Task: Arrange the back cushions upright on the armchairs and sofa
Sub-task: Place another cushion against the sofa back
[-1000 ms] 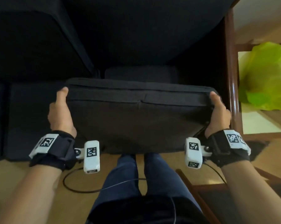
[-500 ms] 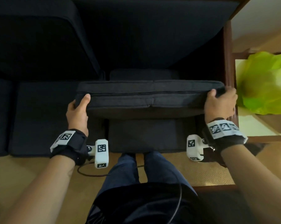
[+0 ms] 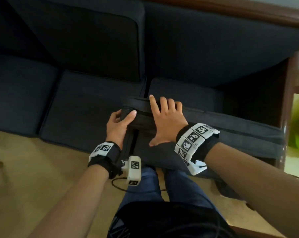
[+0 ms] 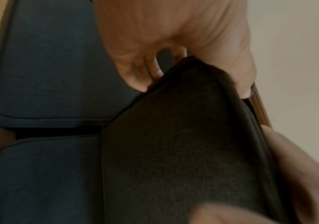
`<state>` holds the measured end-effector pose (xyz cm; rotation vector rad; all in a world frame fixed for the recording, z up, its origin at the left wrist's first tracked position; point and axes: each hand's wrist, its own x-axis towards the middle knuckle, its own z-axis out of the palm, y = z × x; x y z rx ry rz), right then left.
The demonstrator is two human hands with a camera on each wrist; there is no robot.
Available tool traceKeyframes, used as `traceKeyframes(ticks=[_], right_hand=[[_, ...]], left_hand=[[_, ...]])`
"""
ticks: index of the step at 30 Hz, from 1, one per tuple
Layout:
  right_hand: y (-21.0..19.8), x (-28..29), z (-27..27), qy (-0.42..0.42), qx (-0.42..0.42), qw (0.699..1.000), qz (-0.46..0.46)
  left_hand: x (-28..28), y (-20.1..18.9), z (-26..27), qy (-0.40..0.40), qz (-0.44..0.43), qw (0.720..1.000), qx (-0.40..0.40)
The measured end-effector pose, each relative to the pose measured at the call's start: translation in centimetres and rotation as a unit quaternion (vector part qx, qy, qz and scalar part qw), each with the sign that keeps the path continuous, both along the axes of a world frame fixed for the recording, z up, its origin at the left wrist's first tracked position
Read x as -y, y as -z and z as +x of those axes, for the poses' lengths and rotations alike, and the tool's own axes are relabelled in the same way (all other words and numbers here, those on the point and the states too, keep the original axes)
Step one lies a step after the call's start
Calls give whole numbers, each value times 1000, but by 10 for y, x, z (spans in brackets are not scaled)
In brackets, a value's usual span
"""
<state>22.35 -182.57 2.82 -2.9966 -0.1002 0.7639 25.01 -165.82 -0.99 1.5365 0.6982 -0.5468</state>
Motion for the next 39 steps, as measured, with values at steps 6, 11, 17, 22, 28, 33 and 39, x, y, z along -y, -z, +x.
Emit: traceKeyframes(ticks=[6,11,17,22,28,33,39], right_hand=[[12,-1,-7,79,94,992,19],[-10,31,-6,127,98,984,82],[-87,88,-30,212,187,940,190],[-141,113,-39,263,309,830,381],[-93,118,-56,295,258,778,492],[-67,130,-77,361,174,741,539],[-101,154,-81,371,217,882,195]], left_hand=[[-1,-4,-6,3,-41,999,17],[-5,-17,-11,163,-19,983,83],[-18,-44,8,355,69,920,149],[-22,-75,52,126,64,963,228],[-39,-96,89,-15,10,976,215],[-18,-84,83,14,57,988,145],[46,-98,54,84,69,980,168]])
